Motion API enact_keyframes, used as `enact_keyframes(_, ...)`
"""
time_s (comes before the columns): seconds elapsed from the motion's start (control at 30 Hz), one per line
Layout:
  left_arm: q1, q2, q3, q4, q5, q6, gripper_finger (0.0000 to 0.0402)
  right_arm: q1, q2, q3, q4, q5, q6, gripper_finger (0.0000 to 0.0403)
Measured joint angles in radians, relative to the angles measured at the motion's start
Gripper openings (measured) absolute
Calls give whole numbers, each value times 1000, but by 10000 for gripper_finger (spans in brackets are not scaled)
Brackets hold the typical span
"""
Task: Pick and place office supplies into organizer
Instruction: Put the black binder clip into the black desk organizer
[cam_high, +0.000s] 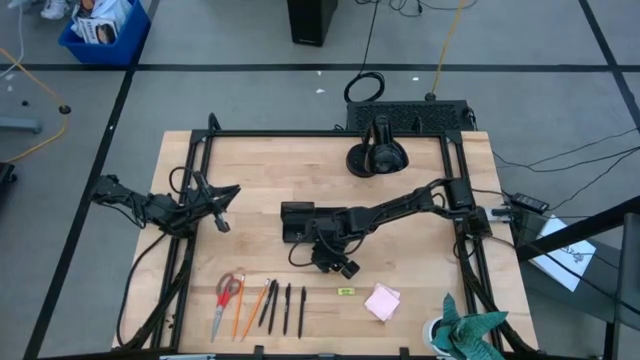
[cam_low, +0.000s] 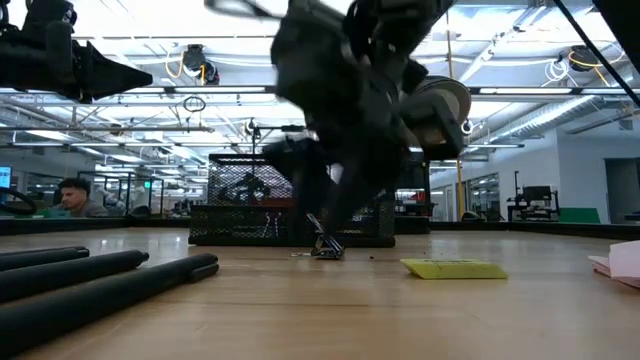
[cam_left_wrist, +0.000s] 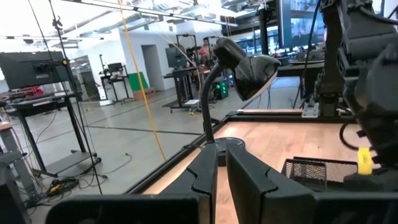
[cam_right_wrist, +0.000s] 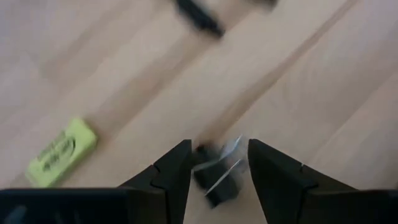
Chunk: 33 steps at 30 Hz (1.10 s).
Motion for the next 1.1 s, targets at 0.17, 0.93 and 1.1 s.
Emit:
enact_keyframes(0.17, 0, 0, 0, 0, 0, -2, 42, 0, 8, 1, 9, 3, 1, 147)
enact_keyframes(0.93, 0, 0, 0, 1, 0, 1, 42, 31, -34, 1, 6, 142, 7, 3)
enact_keyframes(1.1, 0, 0, 0, 2, 0, 1, 42, 67, -112, 0, 93, 340, 97, 1)
